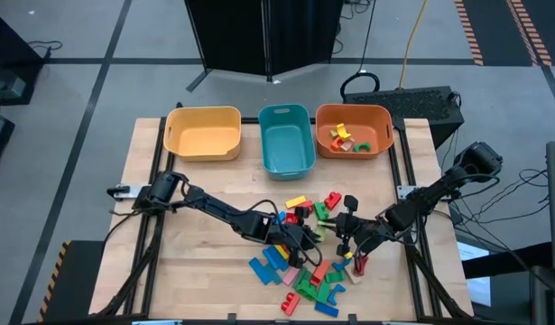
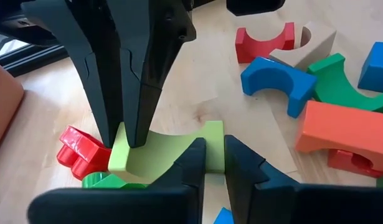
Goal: Sort blocks by size
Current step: Put the light green arch block into the orange bin
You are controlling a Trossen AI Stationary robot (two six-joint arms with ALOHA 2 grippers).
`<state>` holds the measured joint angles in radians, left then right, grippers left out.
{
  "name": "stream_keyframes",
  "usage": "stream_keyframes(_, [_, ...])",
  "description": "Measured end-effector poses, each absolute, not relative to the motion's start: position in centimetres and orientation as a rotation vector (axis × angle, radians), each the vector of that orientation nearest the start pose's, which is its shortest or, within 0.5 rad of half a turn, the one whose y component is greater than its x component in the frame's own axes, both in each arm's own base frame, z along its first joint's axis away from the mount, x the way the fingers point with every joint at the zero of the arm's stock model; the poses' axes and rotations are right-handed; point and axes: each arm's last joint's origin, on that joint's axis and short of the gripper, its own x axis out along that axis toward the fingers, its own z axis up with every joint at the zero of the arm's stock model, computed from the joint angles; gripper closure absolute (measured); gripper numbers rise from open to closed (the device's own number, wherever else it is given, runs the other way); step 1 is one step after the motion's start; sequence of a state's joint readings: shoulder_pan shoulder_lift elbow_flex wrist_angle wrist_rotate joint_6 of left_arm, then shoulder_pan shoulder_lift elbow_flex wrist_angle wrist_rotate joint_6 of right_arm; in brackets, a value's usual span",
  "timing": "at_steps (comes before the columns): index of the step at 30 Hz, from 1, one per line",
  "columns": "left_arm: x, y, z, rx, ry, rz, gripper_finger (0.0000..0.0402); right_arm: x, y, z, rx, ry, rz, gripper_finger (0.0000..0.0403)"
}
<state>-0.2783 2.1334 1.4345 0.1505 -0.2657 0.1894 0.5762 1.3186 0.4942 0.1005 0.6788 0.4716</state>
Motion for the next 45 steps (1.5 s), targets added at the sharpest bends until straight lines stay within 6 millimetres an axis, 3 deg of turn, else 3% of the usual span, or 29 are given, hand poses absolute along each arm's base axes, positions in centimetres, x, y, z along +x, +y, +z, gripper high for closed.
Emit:
stream_keyframes(11, [45.1,-12.1,17.2,0.337,0.523,-0.043,0.0352,20.3,10.8,16.6,-0.002,0.498,-0.292,0.0384])
stream_keyframes(22, [43.6,-11.9,21.2,0.345,0.515,0.013,0.023,19.0,8.8,20.2,-0.072,0.339,-0.467,0.0384])
stream_keyframes(27, [43.1,-11.8,21.4,0.333,0.556,0.016,0.0211,18.5,6.1,22.0,-0.095,0.299,-0.604,0.0384])
stream_keyframes(33, [42.8,-11.3,20.2,0.32,0.583,0.025,0.021,17.7,2.0,23.6,-0.11,0.292,-0.783,0.0381])
stream_keyframes(38, [42.5,-10.8,19.0,0.308,0.579,0.019,0.021,16.5,-1.7,23.4,-0.122,0.381,-0.972,0.0381])
stream_keyframes(45, [42.5,-10.0,18.2,0.258,0.551,-0.046,0.021,15.5,-6.4,22.6,-0.008,0.49,-1.086,0.0379])
